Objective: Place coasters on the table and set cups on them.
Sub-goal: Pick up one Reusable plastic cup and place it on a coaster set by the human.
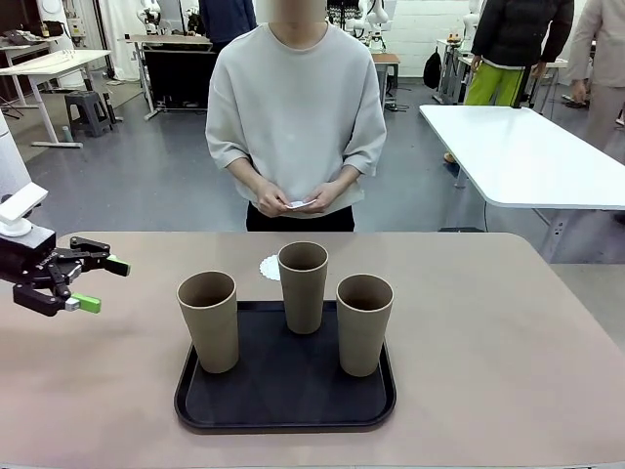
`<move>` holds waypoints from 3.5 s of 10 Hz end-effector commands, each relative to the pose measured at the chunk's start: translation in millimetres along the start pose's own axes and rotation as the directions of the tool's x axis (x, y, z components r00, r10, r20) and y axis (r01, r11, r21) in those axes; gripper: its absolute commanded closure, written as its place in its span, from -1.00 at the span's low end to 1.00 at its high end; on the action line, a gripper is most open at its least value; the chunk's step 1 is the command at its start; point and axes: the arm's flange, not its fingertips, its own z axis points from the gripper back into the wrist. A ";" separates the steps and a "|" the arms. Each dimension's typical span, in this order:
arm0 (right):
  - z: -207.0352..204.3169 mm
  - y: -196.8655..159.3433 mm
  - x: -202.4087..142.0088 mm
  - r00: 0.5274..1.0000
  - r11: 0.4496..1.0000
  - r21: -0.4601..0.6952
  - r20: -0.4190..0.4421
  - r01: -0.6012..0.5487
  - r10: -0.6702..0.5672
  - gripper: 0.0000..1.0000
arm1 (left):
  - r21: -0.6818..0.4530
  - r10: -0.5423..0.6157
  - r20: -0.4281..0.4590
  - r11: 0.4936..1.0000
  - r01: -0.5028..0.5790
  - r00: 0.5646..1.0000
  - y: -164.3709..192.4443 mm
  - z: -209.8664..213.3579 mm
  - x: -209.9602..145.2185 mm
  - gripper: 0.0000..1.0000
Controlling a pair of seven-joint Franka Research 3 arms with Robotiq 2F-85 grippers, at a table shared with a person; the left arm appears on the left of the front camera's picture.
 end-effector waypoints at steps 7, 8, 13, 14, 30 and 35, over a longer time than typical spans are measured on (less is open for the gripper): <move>0.3 0.1 1.1 1.000 1.000 0.018 0.002 -0.010 0.010 -1.00 | 0.011 -0.093 0.113 0.996 0.092 0.989 18.0 -49.6 -37.0 -1.00; 0.3 0.1 1.1 1.000 1.000 0.018 0.002 -0.010 0.010 -1.00 | 0.001 -0.085 0.121 0.996 0.085 0.989 19.3 -57.1 -37.3 -1.00; 0.3 0.1 1.1 1.000 1.000 0.018 0.002 -0.010 0.010 -1.00 | -0.038 -0.044 0.111 0.998 0.049 0.993 18.8 -82.7 -41.7 -1.00; 0.3 0.1 1.1 1.000 1.000 0.018 0.002 -0.010 0.010 -1.00 | -0.042 -0.032 0.105 0.998 0.036 0.994 16.1 -82.4 -41.0 -1.00; 0.3 0.1 1.1 1.000 1.000 0.018 0.002 -0.010 0.010 -1.00 | -0.093 -0.043 0.185 0.994 0.061 0.982 37.0 -113.8 -50.4 -1.00; 0.3 0.1 1.1 1.000 1.000 0.018 0.002 -0.010 0.010 -1.00 | -0.135 -0.022 0.174 0.990 0.046 0.985 39.3 -135.3 -56.2 -1.00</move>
